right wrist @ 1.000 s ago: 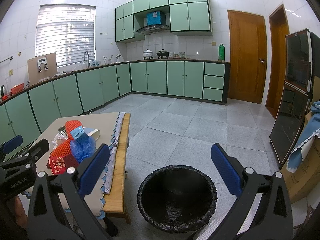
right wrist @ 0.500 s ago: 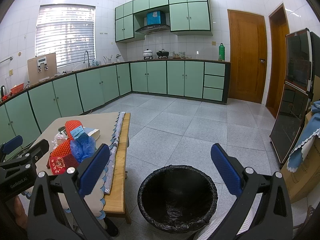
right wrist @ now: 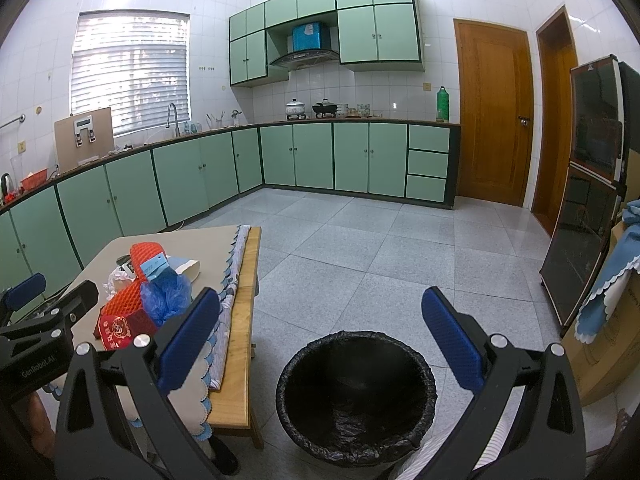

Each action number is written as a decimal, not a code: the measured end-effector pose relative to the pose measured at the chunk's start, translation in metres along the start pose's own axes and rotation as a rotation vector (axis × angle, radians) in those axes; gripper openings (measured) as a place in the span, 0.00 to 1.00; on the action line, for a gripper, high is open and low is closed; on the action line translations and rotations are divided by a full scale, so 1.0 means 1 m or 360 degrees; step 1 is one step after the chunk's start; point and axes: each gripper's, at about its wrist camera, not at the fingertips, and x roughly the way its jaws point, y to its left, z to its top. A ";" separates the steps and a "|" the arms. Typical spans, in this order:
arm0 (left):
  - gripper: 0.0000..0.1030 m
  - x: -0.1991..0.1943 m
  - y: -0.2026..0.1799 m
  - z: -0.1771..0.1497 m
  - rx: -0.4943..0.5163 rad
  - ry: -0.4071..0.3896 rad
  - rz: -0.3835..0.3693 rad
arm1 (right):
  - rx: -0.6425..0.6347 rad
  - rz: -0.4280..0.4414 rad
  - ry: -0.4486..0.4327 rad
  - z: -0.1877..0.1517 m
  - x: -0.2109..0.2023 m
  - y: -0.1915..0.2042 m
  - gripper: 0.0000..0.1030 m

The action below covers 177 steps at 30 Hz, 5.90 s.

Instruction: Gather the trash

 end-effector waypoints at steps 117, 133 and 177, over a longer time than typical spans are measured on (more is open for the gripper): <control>0.94 0.153 0.103 -0.078 -0.0279 0.0425 0.0375 | -0.0267 0.0726 0.0298 -0.072 0.181 0.133 0.44; 0.94 0.179 0.096 -0.085 -0.0375 0.0527 0.0360 | -0.0257 0.0749 0.0335 -0.074 0.198 0.131 0.44; 0.82 0.135 -0.031 -0.041 0.0028 0.0239 -0.0256 | 0.0002 0.0256 0.0230 -0.050 0.151 -0.027 0.44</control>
